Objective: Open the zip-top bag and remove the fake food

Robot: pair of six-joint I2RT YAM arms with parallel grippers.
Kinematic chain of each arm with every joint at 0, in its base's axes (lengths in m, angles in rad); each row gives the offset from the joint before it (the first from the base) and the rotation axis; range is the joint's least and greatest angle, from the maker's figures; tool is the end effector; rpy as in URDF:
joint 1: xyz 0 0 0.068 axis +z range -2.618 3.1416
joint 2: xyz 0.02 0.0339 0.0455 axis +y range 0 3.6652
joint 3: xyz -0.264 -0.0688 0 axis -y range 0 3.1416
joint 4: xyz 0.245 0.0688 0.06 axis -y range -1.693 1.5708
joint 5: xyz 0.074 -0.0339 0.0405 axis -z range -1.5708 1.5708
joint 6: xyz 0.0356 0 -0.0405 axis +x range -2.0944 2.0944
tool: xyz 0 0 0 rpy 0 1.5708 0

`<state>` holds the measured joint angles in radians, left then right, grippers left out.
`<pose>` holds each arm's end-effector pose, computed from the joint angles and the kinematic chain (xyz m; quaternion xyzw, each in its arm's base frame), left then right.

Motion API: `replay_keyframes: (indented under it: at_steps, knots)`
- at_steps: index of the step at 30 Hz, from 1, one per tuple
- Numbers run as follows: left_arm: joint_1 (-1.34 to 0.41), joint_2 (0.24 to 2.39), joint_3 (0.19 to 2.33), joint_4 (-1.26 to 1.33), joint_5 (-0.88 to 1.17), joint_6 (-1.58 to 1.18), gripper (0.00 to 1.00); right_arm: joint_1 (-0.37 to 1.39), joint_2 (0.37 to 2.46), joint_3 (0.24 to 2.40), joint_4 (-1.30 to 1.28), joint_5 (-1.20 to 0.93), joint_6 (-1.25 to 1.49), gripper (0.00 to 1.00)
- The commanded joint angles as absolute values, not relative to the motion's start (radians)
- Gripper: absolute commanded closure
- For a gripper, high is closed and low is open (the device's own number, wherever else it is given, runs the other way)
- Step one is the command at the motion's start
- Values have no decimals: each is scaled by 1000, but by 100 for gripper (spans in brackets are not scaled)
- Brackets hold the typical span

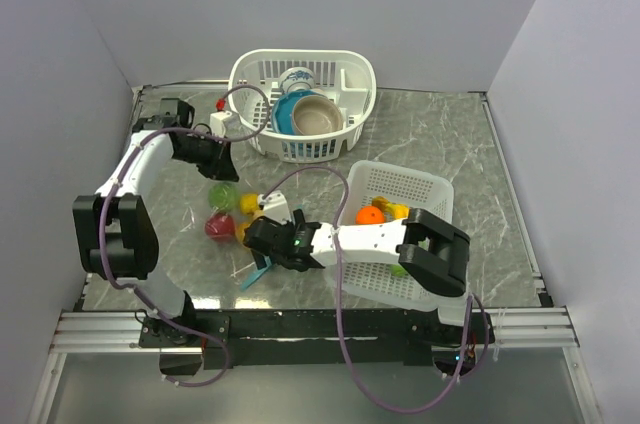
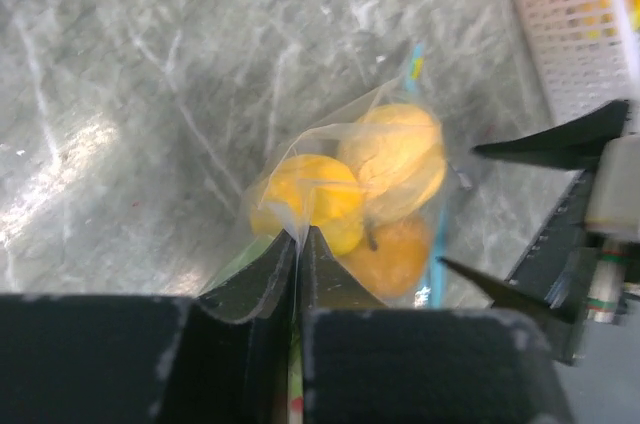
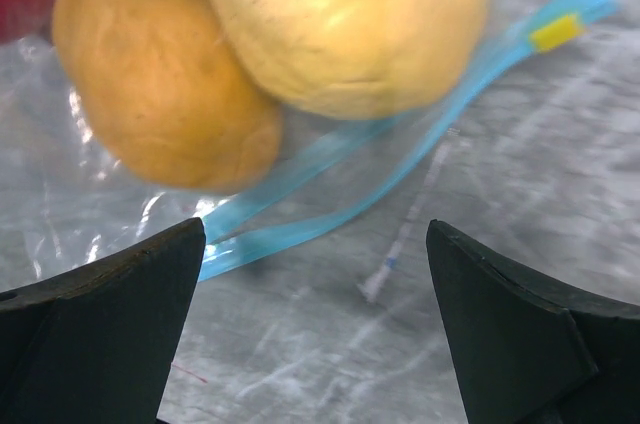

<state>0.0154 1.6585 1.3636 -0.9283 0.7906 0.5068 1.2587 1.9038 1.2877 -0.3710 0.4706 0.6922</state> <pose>0.3291 -0.0202 0.2696 0.2857 0.8655 -0.3252 0.2521 0.1379 0.3750 0.1822 -0.1959 0.9130 0.1064 0.3418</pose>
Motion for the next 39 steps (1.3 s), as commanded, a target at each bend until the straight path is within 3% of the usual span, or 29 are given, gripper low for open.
replay_keyframes:
  at_steps: [1, 4, 10, 17, 24, 39]
  knots:
    - [6, 1591, 1309, -836, 625, 480, 93, 1258, 1825, 1247, -416, 564, 719, 0]
    - [8, 1580, 1256, -746, 474, 498, 99, 1261, 1793, 1201, -414, 571, 724, 0]
    - [8, 1603, 1163, -608, 240, 545, 99, 1267, 1761, 1154, -400, 587, 735, 0]
    - [-41, 1644, 1085, -495, 100, 572, 99, 1266, 1853, 1215, -399, 609, 686, 0]
    - [-120, 1649, 1065, -503, 132, 534, 99, 1247, 1945, 1316, -316, 585, 598, 0]
    - [-186, 1655, 1048, -560, 216, 454, 99, 1232, 1951, 1289, -95, 427, 584, 0]
